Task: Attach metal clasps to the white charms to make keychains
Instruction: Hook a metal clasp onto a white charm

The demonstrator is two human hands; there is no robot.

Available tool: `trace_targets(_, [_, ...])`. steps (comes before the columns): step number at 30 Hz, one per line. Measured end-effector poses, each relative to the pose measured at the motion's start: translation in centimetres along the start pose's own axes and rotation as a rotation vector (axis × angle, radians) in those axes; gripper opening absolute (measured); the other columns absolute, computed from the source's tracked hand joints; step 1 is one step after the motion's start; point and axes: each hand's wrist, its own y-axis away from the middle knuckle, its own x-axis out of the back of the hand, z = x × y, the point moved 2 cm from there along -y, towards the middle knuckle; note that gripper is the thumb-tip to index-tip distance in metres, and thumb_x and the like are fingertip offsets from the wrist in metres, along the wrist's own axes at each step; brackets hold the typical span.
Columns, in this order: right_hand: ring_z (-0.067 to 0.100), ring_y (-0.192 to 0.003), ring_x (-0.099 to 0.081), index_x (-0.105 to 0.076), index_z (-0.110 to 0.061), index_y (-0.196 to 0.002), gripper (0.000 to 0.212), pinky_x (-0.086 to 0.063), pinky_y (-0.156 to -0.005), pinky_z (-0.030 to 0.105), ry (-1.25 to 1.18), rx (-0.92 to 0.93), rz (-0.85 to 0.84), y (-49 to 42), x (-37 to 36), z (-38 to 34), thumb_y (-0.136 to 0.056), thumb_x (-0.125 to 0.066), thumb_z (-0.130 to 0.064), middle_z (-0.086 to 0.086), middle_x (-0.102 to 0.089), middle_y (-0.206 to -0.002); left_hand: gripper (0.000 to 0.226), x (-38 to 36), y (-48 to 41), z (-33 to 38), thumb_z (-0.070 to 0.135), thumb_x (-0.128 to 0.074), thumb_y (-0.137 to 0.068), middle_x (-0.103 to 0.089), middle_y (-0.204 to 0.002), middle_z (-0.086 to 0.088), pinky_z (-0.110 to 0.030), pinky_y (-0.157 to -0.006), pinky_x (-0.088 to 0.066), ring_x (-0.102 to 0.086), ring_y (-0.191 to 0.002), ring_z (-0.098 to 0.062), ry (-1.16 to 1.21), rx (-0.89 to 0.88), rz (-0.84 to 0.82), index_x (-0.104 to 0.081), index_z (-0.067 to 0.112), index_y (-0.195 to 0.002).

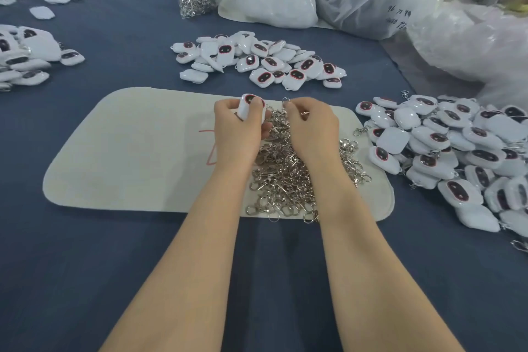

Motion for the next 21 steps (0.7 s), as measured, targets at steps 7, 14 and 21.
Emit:
trace_targets(7, [0.015,-0.091,-0.062,-0.065,-0.016,-0.113,0.023,-0.049,-0.083,0.029,-0.215,-0.063,-0.021,-0.14,-0.10,-0.31,-0.098,-0.047,-0.018,0.001,-0.067,-0.101,0.024,-0.17,0.50,0.40,0.010,-0.043,-0.098,-0.064,-0.104,-0.003,-0.028,-0.062,-0.056,-0.068,-0.064,-0.010,-0.172,-0.143,-0.085,-0.059,0.027,-0.104])
trace_targets(14, [0.016,-0.092,-0.065,-0.061,-0.020,-0.101,0.014,-0.049,-0.075,0.025,-0.287,-0.053,-0.084,0.23,-0.45,-0.66,-0.094,-0.053,-0.011,0.002,-0.068,-0.099,0.006,-0.29,0.59,0.27,0.024,-0.057,-0.092,-0.067,-0.097,-0.002,-0.030,-0.083,-0.050,-0.060,-0.084,-0.015,-0.363,-0.188,-0.107,-0.063,0.023,-0.092])
trace_targets(21, [0.010,-0.087,-0.066,-0.053,-0.024,-0.088,0.017,-0.051,-0.081,0.027,-0.496,-0.118,0.047,0.51,0.05,-0.96,-0.092,-0.054,-0.008,0.000,-0.071,-0.092,0.008,-0.45,0.50,-0.14,0.027,-0.065,-0.088,-0.061,-0.107,-0.002,0.000,-0.063,-0.038,-0.053,-0.068,0.018,-0.438,-0.254,-0.105,-0.064,0.020,-0.091])
